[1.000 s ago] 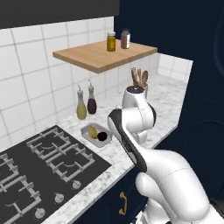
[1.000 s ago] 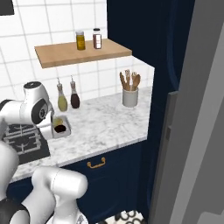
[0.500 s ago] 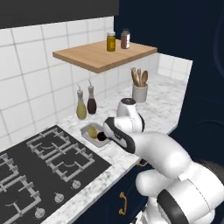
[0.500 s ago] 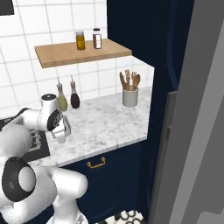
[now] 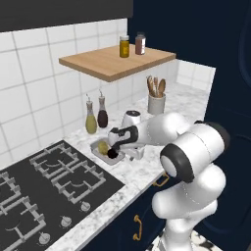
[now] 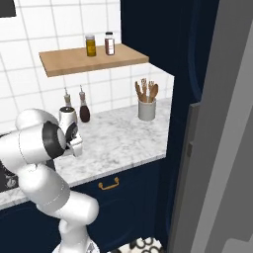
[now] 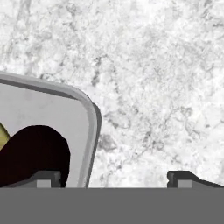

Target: Take the meat container that has the shrimp and place it on the second highest rack of the freezer. Then take the vegetable container that has the avocado and potato and place it on the highest rack of the freezer.

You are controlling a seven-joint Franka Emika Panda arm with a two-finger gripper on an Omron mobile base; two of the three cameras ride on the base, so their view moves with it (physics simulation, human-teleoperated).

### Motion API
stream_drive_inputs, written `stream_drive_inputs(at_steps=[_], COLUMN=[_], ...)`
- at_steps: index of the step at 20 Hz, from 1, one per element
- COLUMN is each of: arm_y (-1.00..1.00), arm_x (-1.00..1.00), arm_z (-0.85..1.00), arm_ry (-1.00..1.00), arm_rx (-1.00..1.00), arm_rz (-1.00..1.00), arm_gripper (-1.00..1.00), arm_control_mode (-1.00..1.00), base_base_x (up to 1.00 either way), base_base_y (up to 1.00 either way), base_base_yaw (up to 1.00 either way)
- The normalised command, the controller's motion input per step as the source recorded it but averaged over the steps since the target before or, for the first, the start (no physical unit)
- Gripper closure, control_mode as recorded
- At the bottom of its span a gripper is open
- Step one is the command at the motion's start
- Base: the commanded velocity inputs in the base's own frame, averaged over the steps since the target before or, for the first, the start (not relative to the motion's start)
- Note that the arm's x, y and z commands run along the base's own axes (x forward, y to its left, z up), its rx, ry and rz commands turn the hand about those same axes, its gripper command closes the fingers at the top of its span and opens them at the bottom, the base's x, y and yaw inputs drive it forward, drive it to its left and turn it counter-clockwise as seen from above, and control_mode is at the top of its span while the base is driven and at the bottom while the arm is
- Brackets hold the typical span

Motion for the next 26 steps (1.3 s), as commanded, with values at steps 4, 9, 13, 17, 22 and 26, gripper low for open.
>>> stream_drive_inputs(at_steps=[4, 9, 13, 17, 22, 26], arm_y=[0.32, 0.05, -0.22, -0.01, 0.00, 0.00], arm_x=[0.37, -0.24, -0.86, -0.38, -0.01, -0.05], arm_z=[-0.40, -0.50, -0.51, -0.44, -0.58, -0.52], arm_ry=[0.04, -0.02, -0.14, -0.05, 0.01, 0.01], arm_rx=[0.00, 0.00, 0.01, 0.00, 0.00, 0.00], arm_rz=[0.00, 0.00, 0.00, 0.00, 0.00, 0.00], arm_gripper=[-1.00, -1.00, -1.00, -1.00, -1.00, 1.00], arm_control_mode=[-1.00, -1.00, -1.00, -1.00, -1.00, -1.00], base_base_x=[0.00, 0.00, 0.00, 0.00, 0.00, 0.00], base_base_y=[0.00, 0.00, 0.00, 0.00, 0.00, 0.00], base_base_yaw=[0.00, 0.00, 0.00, 0.00, 0.00, 0.00])
